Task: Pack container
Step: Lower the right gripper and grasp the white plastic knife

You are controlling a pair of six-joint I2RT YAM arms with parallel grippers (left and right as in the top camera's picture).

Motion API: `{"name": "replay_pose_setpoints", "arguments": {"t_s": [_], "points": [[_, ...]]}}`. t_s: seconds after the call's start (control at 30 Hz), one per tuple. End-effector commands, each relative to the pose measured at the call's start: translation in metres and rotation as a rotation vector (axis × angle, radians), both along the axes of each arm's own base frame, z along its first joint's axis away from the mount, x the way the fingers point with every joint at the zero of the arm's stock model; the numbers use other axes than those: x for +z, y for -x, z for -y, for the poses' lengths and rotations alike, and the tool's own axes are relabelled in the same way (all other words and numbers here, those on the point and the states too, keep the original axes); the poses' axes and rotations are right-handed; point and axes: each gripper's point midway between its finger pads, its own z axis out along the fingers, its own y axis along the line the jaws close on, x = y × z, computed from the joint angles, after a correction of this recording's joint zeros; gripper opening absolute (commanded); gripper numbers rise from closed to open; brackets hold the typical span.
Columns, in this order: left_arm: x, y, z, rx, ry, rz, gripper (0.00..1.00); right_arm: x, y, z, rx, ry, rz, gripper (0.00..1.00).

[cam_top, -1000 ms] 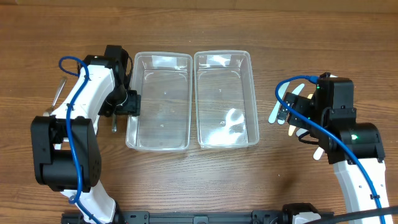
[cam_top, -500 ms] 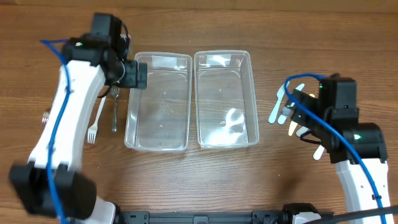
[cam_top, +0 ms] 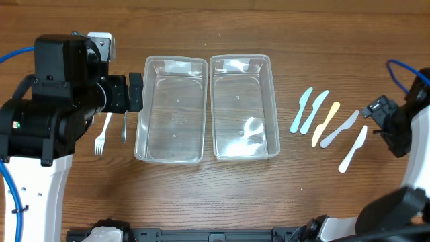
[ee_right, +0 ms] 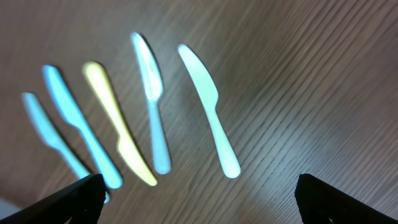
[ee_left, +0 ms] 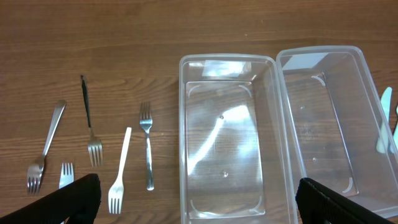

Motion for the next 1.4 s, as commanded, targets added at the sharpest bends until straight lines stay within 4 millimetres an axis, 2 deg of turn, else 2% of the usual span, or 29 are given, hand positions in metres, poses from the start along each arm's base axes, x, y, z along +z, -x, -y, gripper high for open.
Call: {"name": "replay_pose_setpoints", "arguments": {"t_s": [0.0,0.13,0.27,0.43,0.83,1.1,1.27,1.37], "points": [[0.005,0.002,0.0,-0.01,0.01,0.014,1.0,-0.022,-0.001,-0.003,0.004,-0.052,-0.03,1.0],[0.005,0.001,0.0,-0.009,0.009,0.015,1.0,-0.041,0.002,-0.005,0.003,-0.066,-0.054,1.0],[0.006,0.001,0.0,-0.008,0.007,0.018,1.0,-0.07,0.015,-0.012,0.003,-0.084,-0.086,1.0],[0.005,0.001,0.0,-0.008,0.006,0.018,1.0,-0.098,0.016,-0.02,0.007,-0.106,-0.053,1.0],[0.005,0.001,0.0,-0.008,0.006,0.017,1.0,-0.14,0.039,-0.026,-0.005,-0.081,-0.081,1.0],[0.005,0.002,0.0,-0.008,0.006,0.013,1.0,-0.156,0.048,-0.031,-0.008,-0.081,-0.081,1.0],[0.005,0.002,0.0,-0.008,0.006,0.013,1.0,-0.157,0.05,-0.032,-0.008,-0.084,-0.086,0.85],[0.005,0.002,0.0,-0.008,0.006,0.013,1.0,-0.157,0.05,-0.032,-0.008,-0.084,-0.086,0.7]]}}
